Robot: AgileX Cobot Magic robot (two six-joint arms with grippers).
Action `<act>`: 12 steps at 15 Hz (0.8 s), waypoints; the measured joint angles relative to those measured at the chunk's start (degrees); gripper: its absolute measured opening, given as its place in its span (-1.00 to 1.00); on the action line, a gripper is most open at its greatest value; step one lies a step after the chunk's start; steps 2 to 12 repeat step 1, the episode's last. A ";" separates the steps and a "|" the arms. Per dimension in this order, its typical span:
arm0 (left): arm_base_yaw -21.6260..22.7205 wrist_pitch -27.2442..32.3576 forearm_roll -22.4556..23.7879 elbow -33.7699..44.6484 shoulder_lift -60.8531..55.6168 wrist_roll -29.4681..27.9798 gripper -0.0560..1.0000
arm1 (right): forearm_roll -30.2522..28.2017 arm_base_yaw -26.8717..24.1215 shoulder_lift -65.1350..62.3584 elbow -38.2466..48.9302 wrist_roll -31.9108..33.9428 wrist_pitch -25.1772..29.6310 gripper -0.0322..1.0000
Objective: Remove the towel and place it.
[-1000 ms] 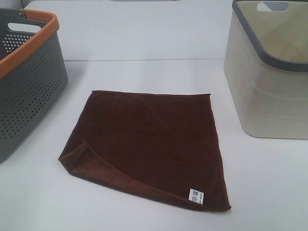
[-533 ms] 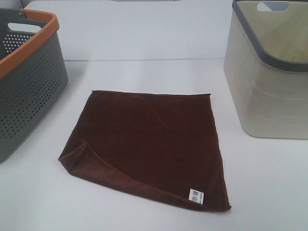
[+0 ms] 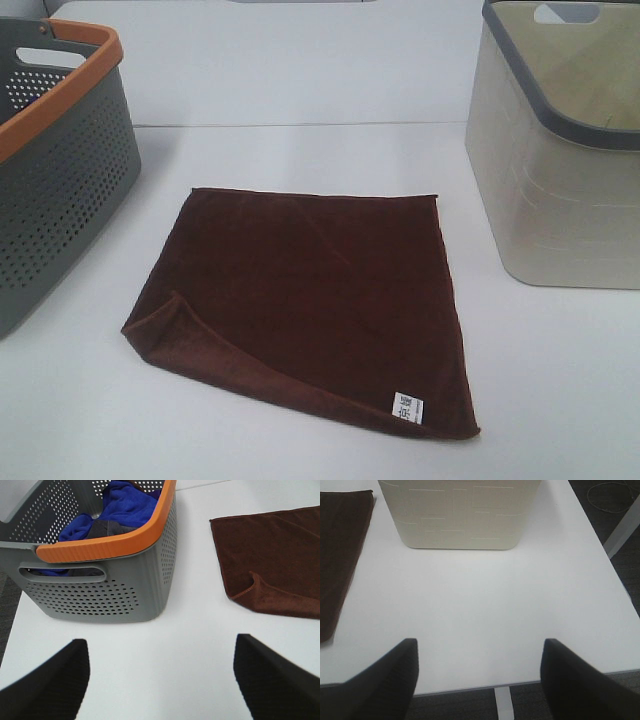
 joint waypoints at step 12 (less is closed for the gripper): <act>0.00 0.00 0.00 0.00 0.00 0.00 0.54 | 0.00 0.00 0.00 0.00 0.00 0.00 0.23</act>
